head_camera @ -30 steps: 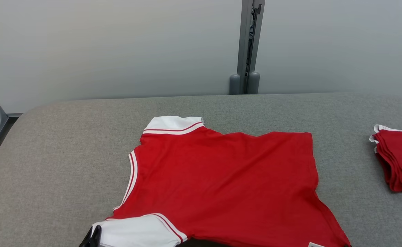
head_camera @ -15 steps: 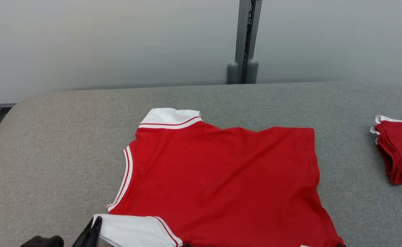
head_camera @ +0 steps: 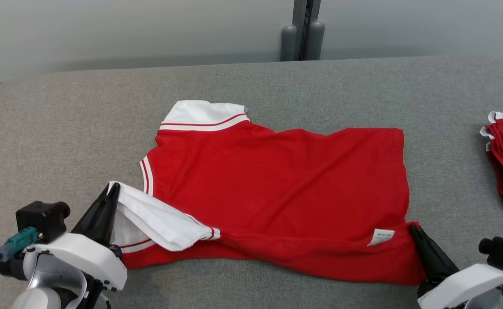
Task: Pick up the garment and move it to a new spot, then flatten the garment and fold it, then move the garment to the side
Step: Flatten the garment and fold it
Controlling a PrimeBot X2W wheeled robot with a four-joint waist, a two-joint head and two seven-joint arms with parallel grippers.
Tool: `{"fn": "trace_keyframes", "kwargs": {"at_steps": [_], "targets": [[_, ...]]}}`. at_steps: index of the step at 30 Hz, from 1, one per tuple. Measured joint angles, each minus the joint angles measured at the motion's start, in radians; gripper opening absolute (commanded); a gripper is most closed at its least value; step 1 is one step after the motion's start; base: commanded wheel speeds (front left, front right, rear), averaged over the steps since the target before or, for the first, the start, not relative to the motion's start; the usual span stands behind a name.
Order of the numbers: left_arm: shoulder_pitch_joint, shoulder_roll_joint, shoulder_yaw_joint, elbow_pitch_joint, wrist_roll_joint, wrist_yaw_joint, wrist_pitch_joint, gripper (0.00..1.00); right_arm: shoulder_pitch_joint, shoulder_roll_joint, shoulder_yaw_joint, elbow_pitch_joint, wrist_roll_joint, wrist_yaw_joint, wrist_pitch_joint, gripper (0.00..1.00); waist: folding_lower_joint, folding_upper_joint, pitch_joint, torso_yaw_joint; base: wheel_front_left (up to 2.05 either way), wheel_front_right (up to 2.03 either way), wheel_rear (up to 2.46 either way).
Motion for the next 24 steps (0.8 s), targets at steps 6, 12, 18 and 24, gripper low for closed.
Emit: {"fn": "trace_keyframes", "kwargs": {"at_steps": [6, 12, 18, 24], "targets": [[-0.119, -0.015, -0.011, 0.170, -0.025, -0.044, -0.026, 0.00, -0.112, -0.024, 0.046, 0.089, 0.025, 0.000, -0.042, 0.00, 0.0000, 0.0000, 0.052, -0.002, 0.00, 0.00, 0.00], [-0.179, -0.036, -0.028, 0.305, -0.037, -0.075, -0.063, 0.00, -0.210, -0.054, 0.123, 0.189, 0.031, 0.000, -0.081, 0.00, 0.0000, 0.0000, 0.088, -0.011, 0.00, 0.00, 0.00], [-0.194, -0.048, -0.030, 0.375, -0.038, -0.090, -0.144, 1.00, -0.248, -0.070, 0.181, 0.235, 0.028, 0.000, -0.165, 1.00, 0.0000, 0.0000, 0.096, -0.014, 0.00, 0.00, 0.00], [-0.165, -0.072, -0.016, 0.394, 0.005, -0.062, -0.325, 1.00, -0.245, -0.095, 0.181, 0.225, -0.068, 0.000, -0.325, 1.00, 0.0000, 0.0000, 0.073, -0.016, 0.00, 0.00, 0.00]]}}
